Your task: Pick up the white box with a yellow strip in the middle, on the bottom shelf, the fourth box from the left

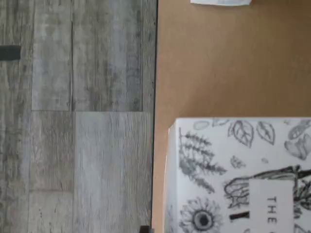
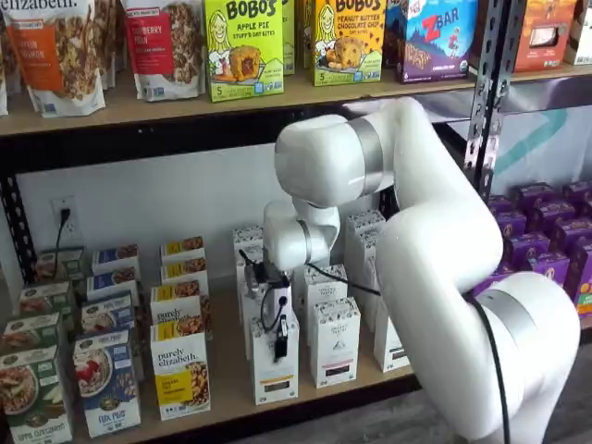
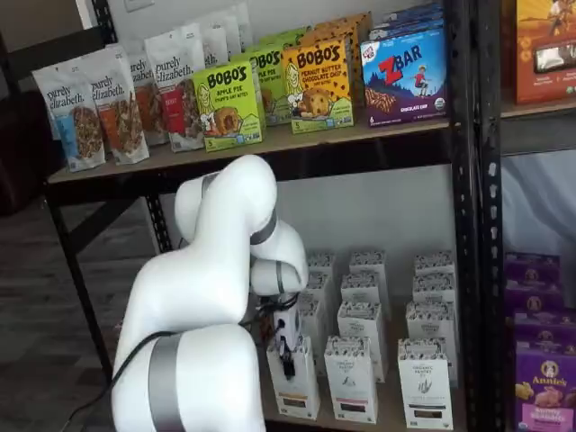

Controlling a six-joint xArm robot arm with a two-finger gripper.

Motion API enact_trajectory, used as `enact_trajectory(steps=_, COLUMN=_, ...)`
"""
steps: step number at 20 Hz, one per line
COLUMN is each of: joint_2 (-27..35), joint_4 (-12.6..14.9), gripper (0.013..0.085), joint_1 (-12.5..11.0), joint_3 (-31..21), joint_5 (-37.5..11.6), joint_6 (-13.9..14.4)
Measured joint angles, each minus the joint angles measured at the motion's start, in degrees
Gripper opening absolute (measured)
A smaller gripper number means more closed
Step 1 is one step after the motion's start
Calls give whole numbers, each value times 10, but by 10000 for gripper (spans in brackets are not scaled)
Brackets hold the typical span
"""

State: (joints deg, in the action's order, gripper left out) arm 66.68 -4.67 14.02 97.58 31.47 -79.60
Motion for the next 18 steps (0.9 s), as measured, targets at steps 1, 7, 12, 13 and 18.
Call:
enact_trajectory(steps=1, joint_2=0, joint_4=-1, gripper=690, joint_1=0, joint_3=1, joint_5=1, joint_6=0)
enact_trajectory(steps=7, joint_2=1, joint_4=-3, gripper=610, joint_1=2, joint_3=1, joint_5=0, joint_6=-1)
enact_trajectory(steps=12, joint_2=-4, joint_4=-2, gripper=490, joint_1=1, joint_3=-7, joint_5=-4, joint_6=-1)
enact_trajectory(steps=13, joint_2=-6, joint_4=0, gripper=490, joint_1=1, joint_3=-9, joint_5=-3, joint_6=2)
enact_trajectory(steps=18, joint_2=-20, joint_4=21, gripper=490, joint_1=3, joint_3=-29, joint_5=0, joint_6=21)
